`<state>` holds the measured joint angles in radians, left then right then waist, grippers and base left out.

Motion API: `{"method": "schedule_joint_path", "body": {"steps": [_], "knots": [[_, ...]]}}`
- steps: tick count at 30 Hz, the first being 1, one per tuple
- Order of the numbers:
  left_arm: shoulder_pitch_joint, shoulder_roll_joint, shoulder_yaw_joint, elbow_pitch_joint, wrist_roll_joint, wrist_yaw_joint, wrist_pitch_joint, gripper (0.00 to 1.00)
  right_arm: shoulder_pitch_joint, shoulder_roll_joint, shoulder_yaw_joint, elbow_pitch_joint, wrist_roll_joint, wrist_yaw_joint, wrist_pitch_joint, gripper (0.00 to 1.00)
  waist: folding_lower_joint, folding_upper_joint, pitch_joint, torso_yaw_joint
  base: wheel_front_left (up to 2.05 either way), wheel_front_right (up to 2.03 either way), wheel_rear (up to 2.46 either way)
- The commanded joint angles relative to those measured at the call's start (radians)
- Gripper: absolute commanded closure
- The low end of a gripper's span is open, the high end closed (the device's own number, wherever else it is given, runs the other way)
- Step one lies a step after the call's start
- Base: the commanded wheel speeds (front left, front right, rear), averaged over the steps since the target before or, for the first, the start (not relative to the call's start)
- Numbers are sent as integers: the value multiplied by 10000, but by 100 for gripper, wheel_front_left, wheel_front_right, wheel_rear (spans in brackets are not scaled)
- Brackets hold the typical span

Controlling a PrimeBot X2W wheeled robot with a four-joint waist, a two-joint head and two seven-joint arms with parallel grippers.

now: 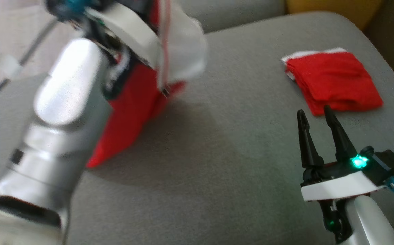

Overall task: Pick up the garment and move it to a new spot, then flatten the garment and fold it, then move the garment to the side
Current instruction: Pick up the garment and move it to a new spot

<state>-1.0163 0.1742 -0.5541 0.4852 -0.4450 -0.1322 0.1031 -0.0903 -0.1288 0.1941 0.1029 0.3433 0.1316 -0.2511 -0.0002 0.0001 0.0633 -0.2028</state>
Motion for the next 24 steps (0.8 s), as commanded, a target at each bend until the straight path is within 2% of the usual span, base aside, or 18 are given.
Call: {"method": "schedule_joint_path", "body": {"steps": [1, 6, 12, 13, 14, 19, 24], "knots": [[-164, 215, 197, -363, -76, 23, 103, 100, -341, 118, 197, -379, 6, -9, -106, 0, 2, -1, 574, -503, 0, 0, 0], [1291, -271, -445, -191, -62, 277, 21, 100, -613, 282, 213, -467, 5, -9, -106, 0, 2, -1, 1534, -870, 0, 0, 0], [3261, -725, -1036, 889, 35, 670, -1246, 100, -762, 384, 91, -442, -34, -9, -106, 0, 2, -1, 2115, -1014, 0, 0, 0], [3503, -818, -1049, 1014, -47, 719, -1500, 68, -748, 390, 51, -427, -39, -9, -106, 0, 2, -1, 2106, -991, 0, 0, 0], [3702, -901, -1061, 1115, -117, 779, -1746, 0, -713, 392, -3, -410, -53, -9, -106, 0, 2, -1, 2059, -938, 0, 0, 0], [4313, -1103, -1101, 1245, -145, 1280, -3033, 0, -402, 347, -109, -189, -167, -9, -106, 0, 2, -1, 1295, -424, 0, 0, 0], [5004, -1015, -922, 720, 128, 1977, -3548, 0, 177, 225, -270, 46, -262, -9, -107, 0, 2, -1, 124, 378, 0, 0, 0]]}}
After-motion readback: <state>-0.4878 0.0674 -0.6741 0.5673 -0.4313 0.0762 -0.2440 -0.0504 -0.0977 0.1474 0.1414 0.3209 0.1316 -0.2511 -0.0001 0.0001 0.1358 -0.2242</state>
